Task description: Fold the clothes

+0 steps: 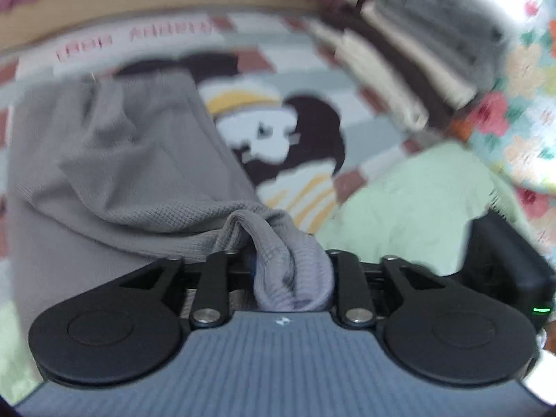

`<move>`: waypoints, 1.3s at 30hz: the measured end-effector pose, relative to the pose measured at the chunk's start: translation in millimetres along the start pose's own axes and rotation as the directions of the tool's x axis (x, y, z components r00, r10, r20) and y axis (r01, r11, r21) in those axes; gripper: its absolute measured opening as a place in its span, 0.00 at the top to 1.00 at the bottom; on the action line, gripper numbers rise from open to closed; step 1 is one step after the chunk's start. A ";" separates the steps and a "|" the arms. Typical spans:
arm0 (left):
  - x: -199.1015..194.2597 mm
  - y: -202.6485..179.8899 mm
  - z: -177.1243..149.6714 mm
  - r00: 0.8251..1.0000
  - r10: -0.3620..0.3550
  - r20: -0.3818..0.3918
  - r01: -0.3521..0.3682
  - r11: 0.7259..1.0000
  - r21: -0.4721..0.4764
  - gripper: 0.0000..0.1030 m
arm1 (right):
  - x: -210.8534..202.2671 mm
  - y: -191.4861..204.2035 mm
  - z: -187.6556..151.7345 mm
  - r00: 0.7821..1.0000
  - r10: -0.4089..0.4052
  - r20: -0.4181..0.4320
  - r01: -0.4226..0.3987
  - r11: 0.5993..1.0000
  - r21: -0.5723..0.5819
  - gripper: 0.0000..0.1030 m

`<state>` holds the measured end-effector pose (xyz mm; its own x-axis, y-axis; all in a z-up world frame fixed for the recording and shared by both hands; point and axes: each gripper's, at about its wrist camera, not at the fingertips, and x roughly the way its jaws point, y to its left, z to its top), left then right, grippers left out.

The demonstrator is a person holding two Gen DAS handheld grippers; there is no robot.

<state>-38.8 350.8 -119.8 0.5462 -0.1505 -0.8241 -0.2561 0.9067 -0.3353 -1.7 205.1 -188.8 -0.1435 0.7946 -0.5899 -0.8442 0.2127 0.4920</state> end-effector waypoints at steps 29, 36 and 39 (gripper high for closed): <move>-114.7 100.4 -92.5 0.883 0.410 0.227 -0.346 0.897 -0.274 0.48 | -36.8 -41.7 -11.0 0.968 0.163 0.192 -0.244 0.795 0.556 0.48; -130.1 87.6 -88.9 0.890 0.335 0.309 -0.254 0.928 -0.273 0.50 | -59.2 30.0 50.9 0.986 -0.047 0.162 0.028 0.993 0.118 0.90; -117.6 78.8 -80.3 0.920 0.251 0.301 -0.182 0.953 -0.241 0.51 | -70.3 31.6 57.2 0.976 -0.149 0.160 0.145 0.989 0.036 0.90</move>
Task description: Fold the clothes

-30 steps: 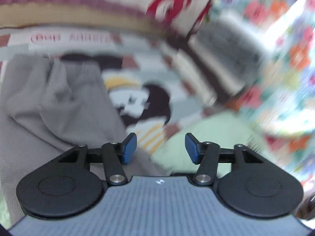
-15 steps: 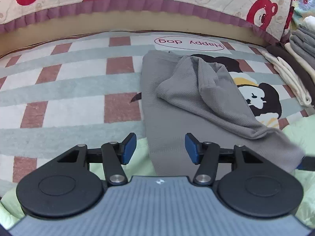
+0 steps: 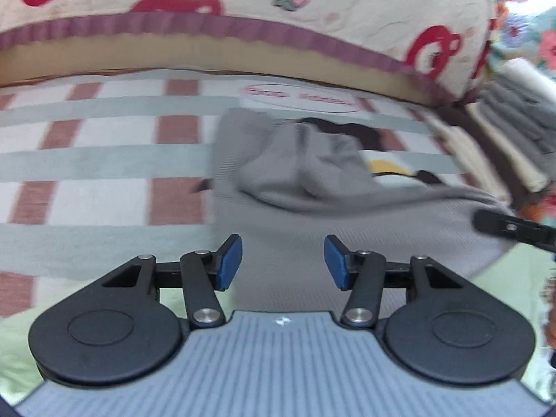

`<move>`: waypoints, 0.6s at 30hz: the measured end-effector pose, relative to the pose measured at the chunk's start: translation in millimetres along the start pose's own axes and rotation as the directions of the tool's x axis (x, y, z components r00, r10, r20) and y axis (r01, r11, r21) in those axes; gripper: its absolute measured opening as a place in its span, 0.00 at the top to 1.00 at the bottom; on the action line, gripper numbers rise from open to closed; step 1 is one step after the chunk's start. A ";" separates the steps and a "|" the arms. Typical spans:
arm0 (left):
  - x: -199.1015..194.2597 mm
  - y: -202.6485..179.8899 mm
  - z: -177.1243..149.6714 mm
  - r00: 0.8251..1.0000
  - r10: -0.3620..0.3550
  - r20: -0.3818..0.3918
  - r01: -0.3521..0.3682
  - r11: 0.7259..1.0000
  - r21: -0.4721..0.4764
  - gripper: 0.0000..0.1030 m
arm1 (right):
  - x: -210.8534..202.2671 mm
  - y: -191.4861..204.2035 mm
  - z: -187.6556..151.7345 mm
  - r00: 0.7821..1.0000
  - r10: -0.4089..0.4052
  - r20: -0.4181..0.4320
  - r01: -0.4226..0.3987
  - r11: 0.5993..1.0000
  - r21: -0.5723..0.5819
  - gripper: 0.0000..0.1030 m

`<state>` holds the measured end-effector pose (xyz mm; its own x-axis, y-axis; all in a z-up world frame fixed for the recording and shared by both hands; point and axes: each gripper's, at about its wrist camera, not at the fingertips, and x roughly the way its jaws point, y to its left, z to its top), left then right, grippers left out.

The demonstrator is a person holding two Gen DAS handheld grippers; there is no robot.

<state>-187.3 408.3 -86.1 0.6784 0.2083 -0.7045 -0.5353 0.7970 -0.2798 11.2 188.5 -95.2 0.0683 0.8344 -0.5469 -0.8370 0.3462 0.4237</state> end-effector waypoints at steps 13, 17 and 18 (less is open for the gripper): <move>44.9 17.3 -38.5 0.954 0.123 -0.272 -0.121 0.992 0.025 0.55 | 27.2 -54.7 -58.7 0.992 -0.009 -0.122 0.026 0.990 0.140 0.91; 45.7 22.8 -43.5 0.954 0.115 -0.276 -0.121 0.993 -0.004 0.55 | 25.8 -57.5 -64.7 0.993 0.000 -0.117 0.015 0.992 0.128 0.91; 46.8 21.8 -43.8 0.953 0.122 -0.276 -0.127 0.992 -0.002 0.55 | 26.0 -57.8 -65.4 0.993 0.001 -0.119 0.013 0.993 0.120 0.91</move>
<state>-189.3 410.5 -153.7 0.4427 0.1388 -0.8859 -0.6182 0.7628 -0.1894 25.9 162.2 -181.1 0.0020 0.7779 -0.6284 -0.7648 0.4060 0.5002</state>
